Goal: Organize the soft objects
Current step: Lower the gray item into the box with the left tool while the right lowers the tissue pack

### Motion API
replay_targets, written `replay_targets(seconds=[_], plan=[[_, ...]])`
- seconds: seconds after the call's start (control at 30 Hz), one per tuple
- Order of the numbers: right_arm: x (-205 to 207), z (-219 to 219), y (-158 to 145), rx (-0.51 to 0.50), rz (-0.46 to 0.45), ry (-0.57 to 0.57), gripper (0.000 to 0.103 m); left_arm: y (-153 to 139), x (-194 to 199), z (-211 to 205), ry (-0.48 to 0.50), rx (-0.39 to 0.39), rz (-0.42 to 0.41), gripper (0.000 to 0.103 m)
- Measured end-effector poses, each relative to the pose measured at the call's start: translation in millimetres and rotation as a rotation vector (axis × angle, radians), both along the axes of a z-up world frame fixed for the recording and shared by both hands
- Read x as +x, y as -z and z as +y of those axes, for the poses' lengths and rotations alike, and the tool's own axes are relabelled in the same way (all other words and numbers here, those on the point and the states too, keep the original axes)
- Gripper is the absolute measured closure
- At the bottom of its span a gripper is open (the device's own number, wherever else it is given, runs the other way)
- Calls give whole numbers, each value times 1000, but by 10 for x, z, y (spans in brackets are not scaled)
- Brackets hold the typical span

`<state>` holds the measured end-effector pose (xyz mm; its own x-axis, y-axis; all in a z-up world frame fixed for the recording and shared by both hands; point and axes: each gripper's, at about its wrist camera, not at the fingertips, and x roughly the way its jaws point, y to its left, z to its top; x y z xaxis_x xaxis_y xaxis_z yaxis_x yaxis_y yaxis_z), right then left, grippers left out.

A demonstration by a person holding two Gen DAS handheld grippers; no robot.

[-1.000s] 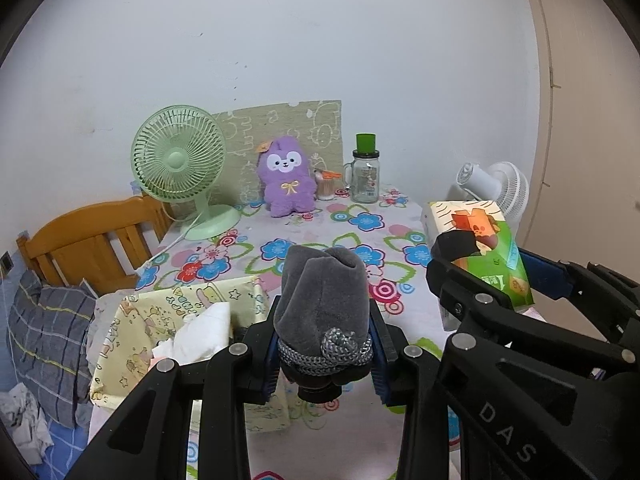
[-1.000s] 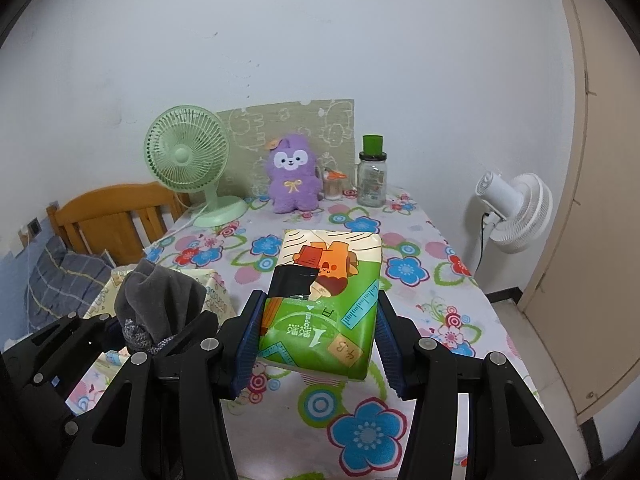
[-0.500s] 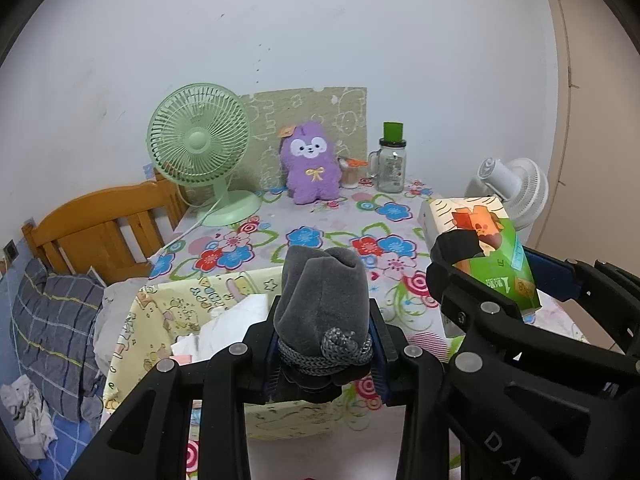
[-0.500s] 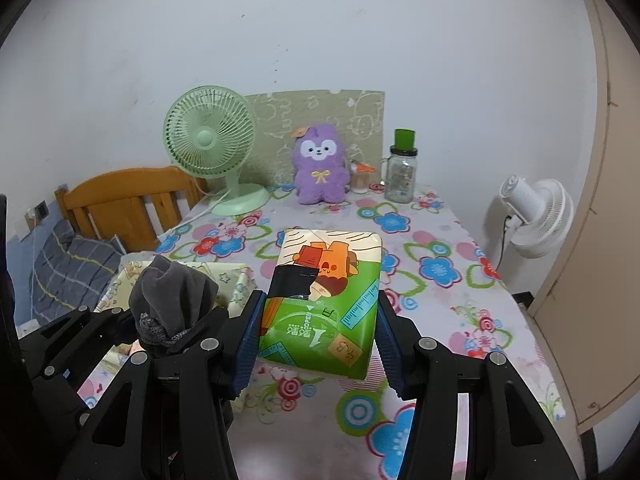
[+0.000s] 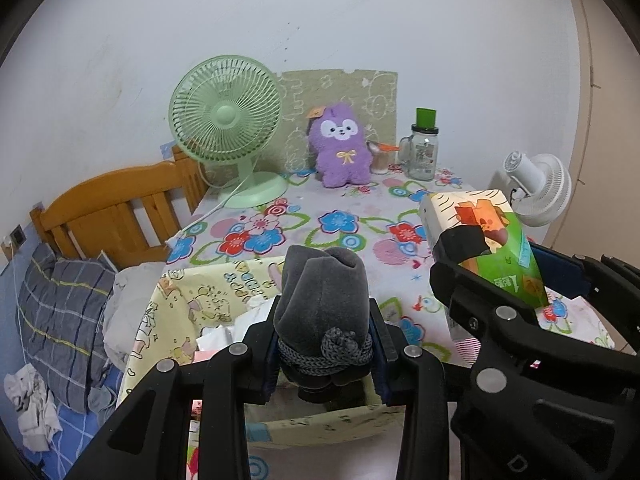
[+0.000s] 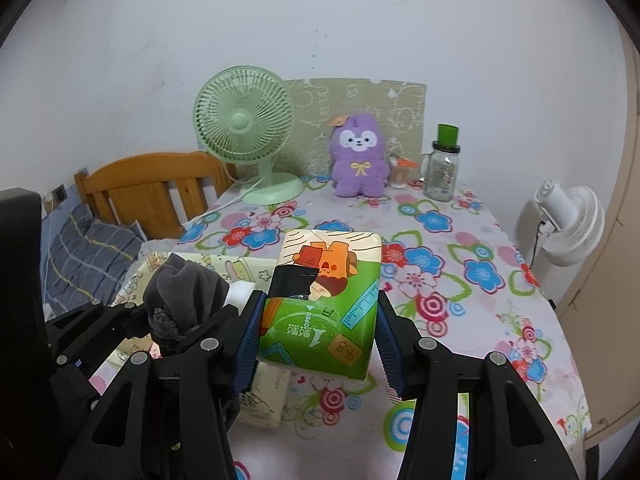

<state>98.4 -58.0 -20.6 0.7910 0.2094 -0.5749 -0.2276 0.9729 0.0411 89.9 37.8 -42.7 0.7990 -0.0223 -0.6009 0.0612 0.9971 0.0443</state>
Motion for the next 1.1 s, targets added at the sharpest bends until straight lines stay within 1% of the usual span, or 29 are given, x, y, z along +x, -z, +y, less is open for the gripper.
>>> replay_targets(seconds=[0.4,0.73,0.97,1.03,1.07,1.1], plan=[[182,330,147,-14,33,-63,48,173,158,318,-42,9,41,66],[379,616,302,-28,71,-117,48,340,380,590,-85,30,85,66],[505,715,372,-23,87,-147,48,463,554,757,-119,31,123,65],[534,733,388,-16,92,-154,48,494,579,809,-130,15,141,62],[545,737,393,-14,96,-156,48,492,577,815,-124,8,144,52],[552,739,398,-15,97,-155,48,483,564,808,-118,8,139,39]])
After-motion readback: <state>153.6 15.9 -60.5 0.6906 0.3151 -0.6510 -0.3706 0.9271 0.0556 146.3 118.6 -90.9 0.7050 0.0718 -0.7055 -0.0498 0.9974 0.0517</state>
